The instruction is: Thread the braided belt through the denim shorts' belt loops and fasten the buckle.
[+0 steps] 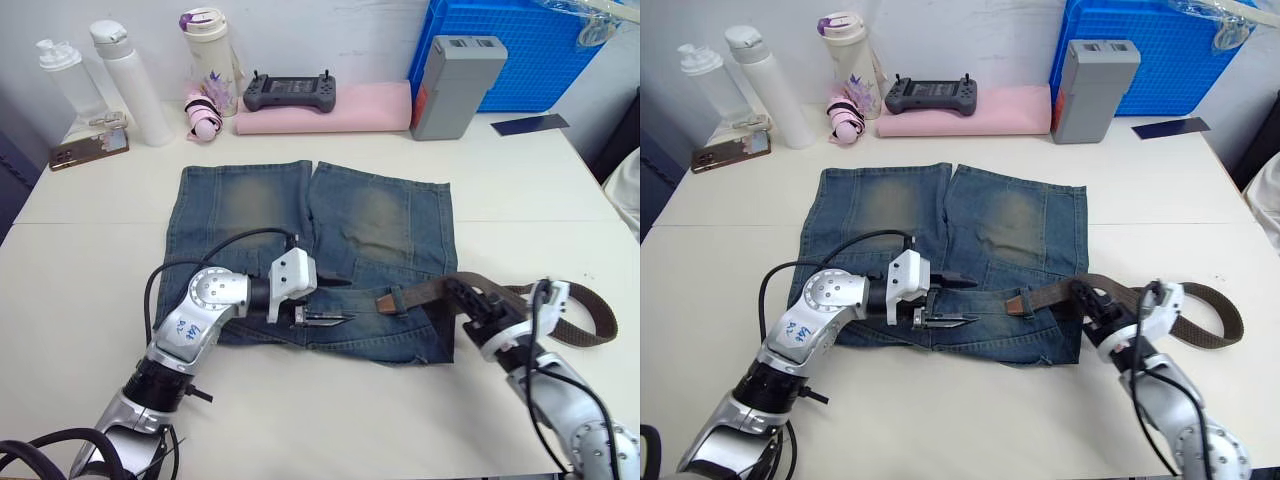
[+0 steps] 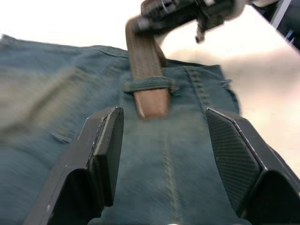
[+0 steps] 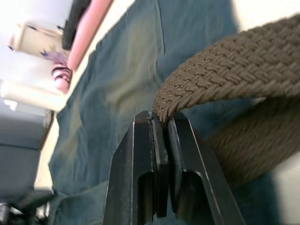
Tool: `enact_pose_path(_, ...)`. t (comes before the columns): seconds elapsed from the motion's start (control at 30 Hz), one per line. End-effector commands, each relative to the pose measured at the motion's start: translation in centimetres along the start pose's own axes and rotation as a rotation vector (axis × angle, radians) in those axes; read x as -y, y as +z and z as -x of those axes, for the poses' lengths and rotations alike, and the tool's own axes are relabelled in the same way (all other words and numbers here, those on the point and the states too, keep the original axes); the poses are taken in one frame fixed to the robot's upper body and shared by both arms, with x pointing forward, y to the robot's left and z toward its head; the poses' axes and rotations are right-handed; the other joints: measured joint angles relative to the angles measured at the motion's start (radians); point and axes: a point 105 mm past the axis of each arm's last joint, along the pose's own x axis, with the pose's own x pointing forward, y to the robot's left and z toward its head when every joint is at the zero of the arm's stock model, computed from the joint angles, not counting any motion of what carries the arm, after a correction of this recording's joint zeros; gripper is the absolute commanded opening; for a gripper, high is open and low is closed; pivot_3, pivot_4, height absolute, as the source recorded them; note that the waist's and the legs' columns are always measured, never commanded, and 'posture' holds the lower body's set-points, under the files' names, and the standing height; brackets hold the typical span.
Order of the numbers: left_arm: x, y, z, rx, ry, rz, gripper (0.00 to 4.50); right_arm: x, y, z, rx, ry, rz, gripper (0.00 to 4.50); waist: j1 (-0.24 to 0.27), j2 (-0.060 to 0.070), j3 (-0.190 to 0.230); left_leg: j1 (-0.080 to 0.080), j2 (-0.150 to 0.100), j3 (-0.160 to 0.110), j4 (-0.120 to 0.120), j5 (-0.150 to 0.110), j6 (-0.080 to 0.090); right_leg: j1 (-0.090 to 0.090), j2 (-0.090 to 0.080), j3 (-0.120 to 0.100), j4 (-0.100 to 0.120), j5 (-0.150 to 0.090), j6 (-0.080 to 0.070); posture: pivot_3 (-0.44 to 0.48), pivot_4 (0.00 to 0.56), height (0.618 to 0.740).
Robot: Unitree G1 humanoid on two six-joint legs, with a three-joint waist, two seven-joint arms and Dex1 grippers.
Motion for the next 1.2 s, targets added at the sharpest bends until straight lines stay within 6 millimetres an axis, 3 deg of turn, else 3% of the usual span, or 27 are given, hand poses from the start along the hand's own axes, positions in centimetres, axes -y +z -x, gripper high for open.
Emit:
enact_pose_path(0.03,-0.6,0.7,-0.4,-0.015,-0.014,-0.137,3.08,-0.7,-0.1,0.3,0.036,-0.013,0.019,0.00,0.000,0.000,0.000,0.000,0.000,0.000,0.000,0.000,0.000,0.000,0.000,-0.001,0.000,0.000,0.000,0.000,0.150,0.740)
enact_pose_path(0.27,-1.0,0.4,-1.8,-0.065,-0.092,-0.414,3.08,2.6,-4.3,0.7,-0.140,-0.202,0.012,0.00,-0.002,0.000,0.000,-0.001,0.000,0.003,0.000,0.000,0.000,0.000,0.000,-0.002,0.000,0.000,0.000,0.000,0.150,0.740)
enact_pose_path(0.43,-0.8,0.3,-2.8,-0.069,-0.165,-0.501,3.08,3.7,-4.5,0.7,-0.151,-0.259,0.028,0.00,-0.002,-0.002,-0.002,0.000,0.000,0.004,0.001,0.000,0.000,0.000,0.000,-0.002,0.000,0.000,0.000,0.000,0.150,0.740)
enact_pose_path(0.77,-0.8,-0.1,-4.4,-0.061,-0.191,-0.599,3.08,3.9,-4.5,0.8,-0.142,-0.263,0.022,0.00,0.000,-0.005,-0.005,0.000,0.000,0.004,0.001,0.000,0.000,0.001,0.000,-0.003,0.000,0.000,0.000,0.000,0.150,0.740)
enact_pose_path(0.87,-0.8,-0.2,-4.6,-0.054,-0.187,-0.634,2.26,3.9,-4.5,0.8,-0.139,-0.262,0.022,0.00,-0.001,-0.005,-0.005,0.000,0.000,0.003,0.001,0.000,0.000,0.001,0.000,-0.003,0.000,0.000,0.000,0.000,0.150,0.740)
enact_pose_path(1.03,-0.7,-0.1,-4.8,-0.034,-0.180,-0.651,0.02,3.6,-4.4,0.7,-0.138,-0.253,0.022,0.00,0.000,-0.005,-0.005,0.000,0.000,0.003,0.001,0.000,0.000,0.001,0.000,-0.003,0.000,0.000,0.000,0.000,0.150,0.740)
enact_pose_path(1.2,-0.9,0.0,-4.6,-0.036,-0.158,-0.662,0.02,3.6,-3.8,0.8,-0.123,-0.258,0.015,0.00,0.000,-0.005,-0.005,0.000,0.000,0.003,0.001,0.000,0.000,0.001,0.000,-0.003,0.000,0.000,0.000,0.000,0.150,0.740)
